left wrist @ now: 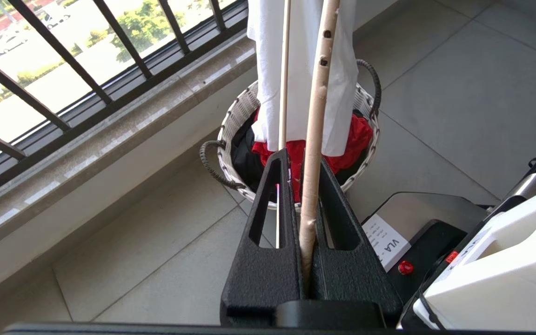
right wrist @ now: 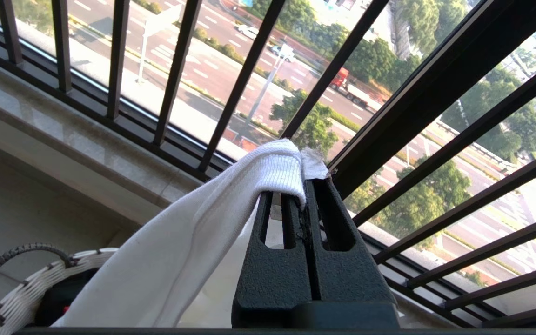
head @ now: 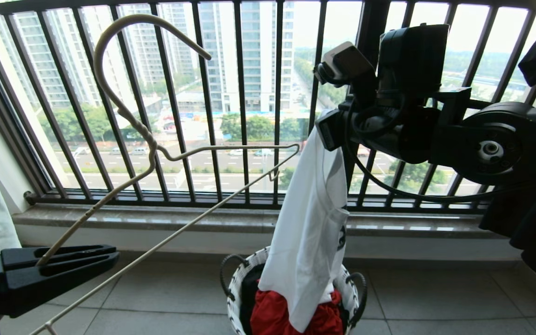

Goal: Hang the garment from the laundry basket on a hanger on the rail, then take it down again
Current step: Hang the clothes on the clothes rack

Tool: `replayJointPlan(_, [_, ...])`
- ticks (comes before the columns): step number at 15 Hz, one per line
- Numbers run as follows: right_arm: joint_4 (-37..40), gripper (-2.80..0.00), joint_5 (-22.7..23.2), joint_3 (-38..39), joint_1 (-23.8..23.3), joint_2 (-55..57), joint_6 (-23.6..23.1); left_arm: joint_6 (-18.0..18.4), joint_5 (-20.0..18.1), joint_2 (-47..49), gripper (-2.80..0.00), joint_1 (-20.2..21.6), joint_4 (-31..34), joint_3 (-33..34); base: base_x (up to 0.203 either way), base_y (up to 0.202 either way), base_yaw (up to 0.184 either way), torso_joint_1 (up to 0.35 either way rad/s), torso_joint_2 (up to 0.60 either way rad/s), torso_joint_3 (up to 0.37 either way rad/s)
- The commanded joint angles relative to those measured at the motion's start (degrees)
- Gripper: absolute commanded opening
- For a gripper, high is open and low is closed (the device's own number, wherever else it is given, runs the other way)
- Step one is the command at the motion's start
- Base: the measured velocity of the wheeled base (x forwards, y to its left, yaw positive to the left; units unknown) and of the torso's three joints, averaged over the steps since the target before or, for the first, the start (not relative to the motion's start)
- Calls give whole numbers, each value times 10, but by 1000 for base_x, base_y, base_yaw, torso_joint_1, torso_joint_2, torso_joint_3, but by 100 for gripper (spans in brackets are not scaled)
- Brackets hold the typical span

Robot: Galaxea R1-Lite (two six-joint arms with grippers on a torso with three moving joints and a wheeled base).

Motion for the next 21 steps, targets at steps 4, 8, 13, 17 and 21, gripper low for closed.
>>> replayJointPlan(4, [9, -280, -43, -45, 14, 27, 16, -65, 0, 46, -280, -37, -31, 1, 0, 0, 0, 0, 0, 0])
replayJointPlan(8, [14, -280, -45, -63, 26, 33, 28, -104, 1, 67, -280, -50, -41, 2, 0, 0, 0, 0, 0, 0])
replayJointPlan(13, [26, -280, -49, -70, 50, 31, 49, -113, 7, 83, -280, -51, -90, 19, 0, 0, 0, 0, 0, 0])
replayJointPlan(17, [34, -280, -51, -68, 60, 22, 62, -111, 52, 98, -280, -51, -106, 23, 0, 0, 0, 0, 0, 0])
replayJointPlan(21, [41, -280, -54, -68, 61, 17, 66, -110, 65, 100, -280, -49, -106, 23, 0, 0, 0, 0, 0, 0])
